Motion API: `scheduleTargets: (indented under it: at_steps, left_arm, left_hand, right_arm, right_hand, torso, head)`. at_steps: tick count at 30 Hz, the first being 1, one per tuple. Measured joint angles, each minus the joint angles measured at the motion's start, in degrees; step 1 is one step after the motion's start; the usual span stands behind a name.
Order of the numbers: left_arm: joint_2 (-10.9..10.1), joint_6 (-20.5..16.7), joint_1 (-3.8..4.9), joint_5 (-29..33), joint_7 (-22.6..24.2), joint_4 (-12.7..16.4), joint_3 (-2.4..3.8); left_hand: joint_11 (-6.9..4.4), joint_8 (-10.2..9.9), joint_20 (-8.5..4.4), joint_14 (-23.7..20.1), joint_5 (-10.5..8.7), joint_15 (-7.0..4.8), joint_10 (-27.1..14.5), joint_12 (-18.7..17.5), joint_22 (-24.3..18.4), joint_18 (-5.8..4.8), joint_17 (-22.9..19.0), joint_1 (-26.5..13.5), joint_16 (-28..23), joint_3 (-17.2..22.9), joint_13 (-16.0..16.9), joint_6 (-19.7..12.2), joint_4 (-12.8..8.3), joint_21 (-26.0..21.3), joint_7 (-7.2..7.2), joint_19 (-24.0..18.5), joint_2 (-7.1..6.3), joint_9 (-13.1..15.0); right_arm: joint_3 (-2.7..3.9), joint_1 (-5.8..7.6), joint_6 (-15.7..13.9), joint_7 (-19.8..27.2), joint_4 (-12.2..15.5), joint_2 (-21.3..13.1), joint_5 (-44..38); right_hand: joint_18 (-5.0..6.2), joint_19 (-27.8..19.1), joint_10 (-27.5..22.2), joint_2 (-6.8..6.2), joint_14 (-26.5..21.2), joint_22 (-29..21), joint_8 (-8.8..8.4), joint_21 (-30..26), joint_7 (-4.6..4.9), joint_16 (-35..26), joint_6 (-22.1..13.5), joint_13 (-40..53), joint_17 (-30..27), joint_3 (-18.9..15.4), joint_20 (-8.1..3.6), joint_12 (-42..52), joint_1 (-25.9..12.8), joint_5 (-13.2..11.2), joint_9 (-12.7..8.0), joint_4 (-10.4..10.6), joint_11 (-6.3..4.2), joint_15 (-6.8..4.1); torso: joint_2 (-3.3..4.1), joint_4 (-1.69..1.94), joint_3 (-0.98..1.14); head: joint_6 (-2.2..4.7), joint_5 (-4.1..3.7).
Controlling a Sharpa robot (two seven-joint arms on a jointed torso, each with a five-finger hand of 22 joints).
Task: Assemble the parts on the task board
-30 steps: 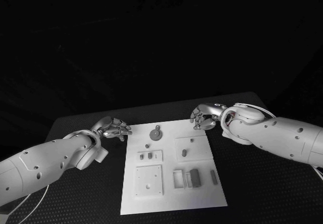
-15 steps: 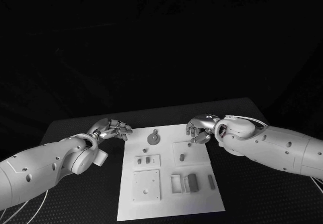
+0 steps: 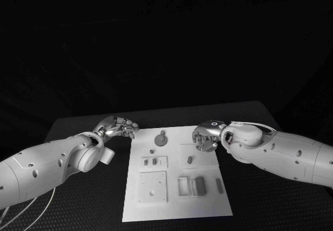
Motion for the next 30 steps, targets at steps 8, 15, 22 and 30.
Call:
scheduleTargets:
  at_steps: [8, 15, 22, 30]
  left_arm:
    - [0.5, 0.03, 0.34, 0.55, 0.09, -0.8, 0.0]
    - [0.64, 0.06, 0.41, 0.77, 0.11, -1.0, 0.0]
    - [0.74, 0.09, 0.44, 0.9, 0.12, -1.24, 0.0]
    - [0.96, 0.15, 0.45, 0.96, 0.11, -1.52, 0.0]
  left_hand:
    - [0.01, 0.22, 0.21, 0.21, 0.0, 0.21, -0.41, 0.0, -0.43, -0.01, 0.27, 0.0, -0.66, -0.3, -0.2, 0.0, 0.01, 0.0, 0.0, -0.21, 0.0, -0.06]
    - [0.2, 0.22, 0.21, 0.21, 0.0, 0.21, -0.61, 0.0, -0.58, -0.02, 0.38, 0.0, -0.71, -0.55, -0.29, -0.21, 0.05, 0.0, 0.21, -0.21, 0.0, -0.09]
    - [0.21, 0.22, 0.21, 0.21, 0.0, 0.21, -0.61, 0.0, -0.79, -0.03, 0.55, 0.0, -0.89, -0.6, -0.35, -0.21, 0.0, 0.0, 0.21, -0.21, 0.0, -0.13]
    - [0.2, 0.22, 0.22, 0.21, 0.0, 0.2, -0.61, 0.0, -0.96, -0.03, 0.68, 0.0, -1.11, -0.6, -0.41, -0.21, 0.0, 0.0, 0.21, -0.2, 0.0, -0.18]
  right_arm:
    - [-0.18, 0.0, 0.76, -0.59, -0.92, 0.16, -1.63]
    - [-1.09, 0.05, 0.84, -0.89, -2.33, 1.0, -2.7]
    - [-1.65, -0.18, 0.7, -0.85, -2.31, 1.76, -3.28]
    - [-1.67, -0.47, 0.45, -0.7, -2.44, 2.41, -3.48]
  right_hand:
    - [0.0, 0.17, 0.41, 0.0, 0.01, 0.06, 0.34, 0.0, -0.26, 0.0, 0.25, 0.0, 0.14, 0.0, -0.17, -0.28, 0.0, 0.0, 0.0, 0.0, 0.0, 0.0]
    - [0.0, 0.17, 0.61, 0.0, 0.01, 0.12, 0.34, 0.0, -0.45, 0.0, 0.45, 0.01, 0.2, 0.0, -0.17, -0.28, 0.0, 0.0, 0.01, 0.0, -0.21, 0.0]
    - [0.0, 0.17, 1.04, 0.0, 0.02, 0.2, 0.34, 0.0, -0.55, 0.0, 0.6, 0.21, 0.33, 0.0, -0.17, -0.49, 0.0, 0.0, 0.01, 0.0, -0.2, 0.01]
    - [-0.01, 0.17, 1.45, 0.0, 0.09, 0.34, 0.55, 0.0, -0.62, 0.0, 1.03, 0.32, 0.46, 0.16, -0.17, -0.44, 0.0, 0.0, 0.01, 0.15, -0.21, 0.09]
  torso:
    - [-0.06, -0.03, -0.01]
    - [-0.08, -0.07, 0.07]
    - [-0.09, 0.0, 0.1]
    - [-0.09, 0.02, 0.04]
  head:
    - [-0.9, 0.5]
    - [-1.35, 0.92]
    - [-1.84, 1.25]
    - [-2.31, 1.79]
